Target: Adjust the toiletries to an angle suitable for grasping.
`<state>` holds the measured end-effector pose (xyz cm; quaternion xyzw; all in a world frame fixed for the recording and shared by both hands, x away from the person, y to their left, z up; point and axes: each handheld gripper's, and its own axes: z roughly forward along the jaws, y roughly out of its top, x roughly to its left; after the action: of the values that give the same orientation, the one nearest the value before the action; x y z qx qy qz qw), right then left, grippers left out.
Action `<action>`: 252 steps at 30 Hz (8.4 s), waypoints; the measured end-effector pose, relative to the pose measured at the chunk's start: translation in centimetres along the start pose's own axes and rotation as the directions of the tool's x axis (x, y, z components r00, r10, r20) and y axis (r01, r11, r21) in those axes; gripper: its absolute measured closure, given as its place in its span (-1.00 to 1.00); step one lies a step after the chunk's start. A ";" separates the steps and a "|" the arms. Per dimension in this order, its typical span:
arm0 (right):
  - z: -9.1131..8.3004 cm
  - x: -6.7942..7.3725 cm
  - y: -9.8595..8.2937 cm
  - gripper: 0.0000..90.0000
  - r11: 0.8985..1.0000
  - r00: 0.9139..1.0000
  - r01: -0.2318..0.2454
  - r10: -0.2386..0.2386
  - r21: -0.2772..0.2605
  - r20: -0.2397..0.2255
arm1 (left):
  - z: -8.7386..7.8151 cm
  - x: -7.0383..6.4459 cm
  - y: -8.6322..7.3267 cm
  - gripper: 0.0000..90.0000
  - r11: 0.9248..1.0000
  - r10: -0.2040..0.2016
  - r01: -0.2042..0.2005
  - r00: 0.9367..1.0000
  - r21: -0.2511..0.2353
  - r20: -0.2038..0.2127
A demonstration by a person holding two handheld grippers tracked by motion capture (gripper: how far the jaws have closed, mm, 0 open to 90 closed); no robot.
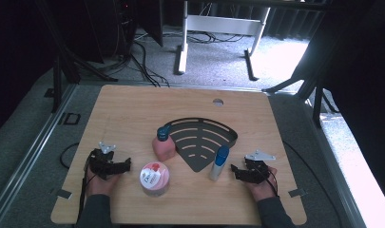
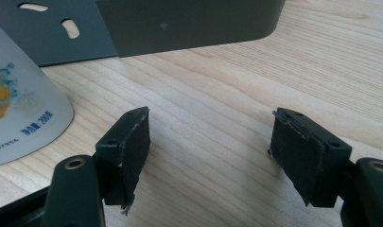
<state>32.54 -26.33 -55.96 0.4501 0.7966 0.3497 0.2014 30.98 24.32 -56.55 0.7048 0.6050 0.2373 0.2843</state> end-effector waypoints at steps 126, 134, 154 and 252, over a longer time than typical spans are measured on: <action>2.7 15.4 5.2 1.00 0.945 0.828 0.315 -0.319 -0.088 -0.462 | 0.0 0.0 0.0 -0.95 1.000 0.013 -0.013 1.000 0.002 0.009; 3.8 15.8 5.8 1.00 0.954 0.837 0.287 -0.294 -0.087 -0.462 | 0.0 0.0 0.0 -0.95 1.000 0.015 -0.015 1.000 0.004 0.009; 5.6 15.5 7.9 1.00 0.960 0.853 0.260 -0.278 -0.102 -0.443 | 0.0 -0.1 0.0 -0.95 1.000 0.016 -0.016 1.000 0.001 0.011; 5.7 10.0 6.0 1.00 0.974 0.944 0.227 -0.223 -0.012 -0.244 | -5.6 -6.9 -2.0 0.50 0.958 0.286 -0.275 0.878 -0.087 0.383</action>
<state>34.48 -13.57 -55.42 0.3115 0.8642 0.3706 0.1371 24.71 18.36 -53.81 0.8137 0.4239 0.1394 0.3725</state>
